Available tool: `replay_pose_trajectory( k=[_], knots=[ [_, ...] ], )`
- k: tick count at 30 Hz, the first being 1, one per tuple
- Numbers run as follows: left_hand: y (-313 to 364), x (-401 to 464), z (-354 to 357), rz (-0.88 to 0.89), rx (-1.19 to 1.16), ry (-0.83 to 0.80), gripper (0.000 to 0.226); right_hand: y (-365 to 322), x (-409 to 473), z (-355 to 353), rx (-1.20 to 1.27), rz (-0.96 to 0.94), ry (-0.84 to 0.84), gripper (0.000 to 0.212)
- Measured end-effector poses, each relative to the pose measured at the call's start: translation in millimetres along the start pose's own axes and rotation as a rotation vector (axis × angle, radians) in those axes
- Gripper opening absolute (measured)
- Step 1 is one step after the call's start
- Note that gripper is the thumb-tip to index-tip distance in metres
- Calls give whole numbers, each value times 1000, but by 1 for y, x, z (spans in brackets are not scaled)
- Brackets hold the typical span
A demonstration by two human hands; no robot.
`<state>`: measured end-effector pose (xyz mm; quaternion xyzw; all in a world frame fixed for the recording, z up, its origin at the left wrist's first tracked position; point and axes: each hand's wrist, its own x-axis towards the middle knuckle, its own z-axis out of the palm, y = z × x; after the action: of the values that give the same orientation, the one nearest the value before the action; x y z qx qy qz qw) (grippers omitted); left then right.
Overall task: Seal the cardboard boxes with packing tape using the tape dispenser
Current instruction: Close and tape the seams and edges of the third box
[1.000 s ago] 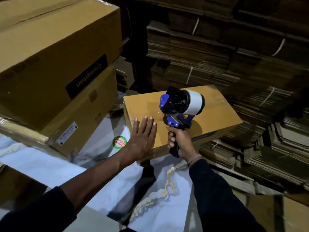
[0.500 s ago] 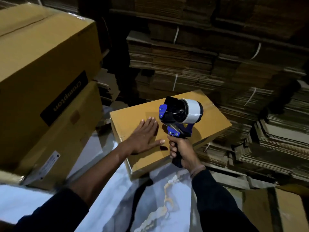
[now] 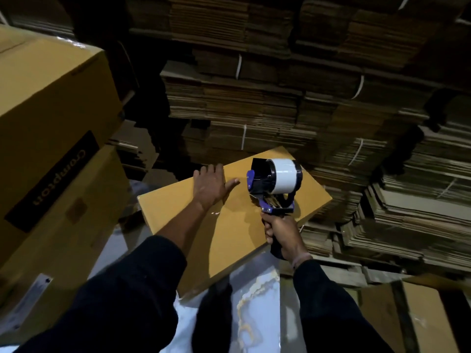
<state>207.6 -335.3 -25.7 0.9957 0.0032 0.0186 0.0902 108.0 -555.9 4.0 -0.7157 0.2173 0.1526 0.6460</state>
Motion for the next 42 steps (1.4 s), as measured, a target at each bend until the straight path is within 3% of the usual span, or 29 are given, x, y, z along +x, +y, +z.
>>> replay_pose_trajectory(
  k=[7,22,26,30,35,42],
  knots=[
    [-24,-56,-6,-76,-43,11,89,25,-26,-1,124,18,-203,29],
    [-81,-279,-10,-296,8,34,86,104,-177,6,32,207,-579,42],
    [-71,-260,-23,-359,-7,-96,93,95,-176,-1,29,180,-580,43],
    [-36,-203,-31,-285,-92,-178,74,69,-151,-14,96,204,-503,38],
    [1,-154,-17,-208,-71,-100,74,17,-98,-23,76,143,-399,30],
    [-3,-178,5,-158,-58,24,75,-41,-36,-21,-2,198,-403,29]
  ],
)
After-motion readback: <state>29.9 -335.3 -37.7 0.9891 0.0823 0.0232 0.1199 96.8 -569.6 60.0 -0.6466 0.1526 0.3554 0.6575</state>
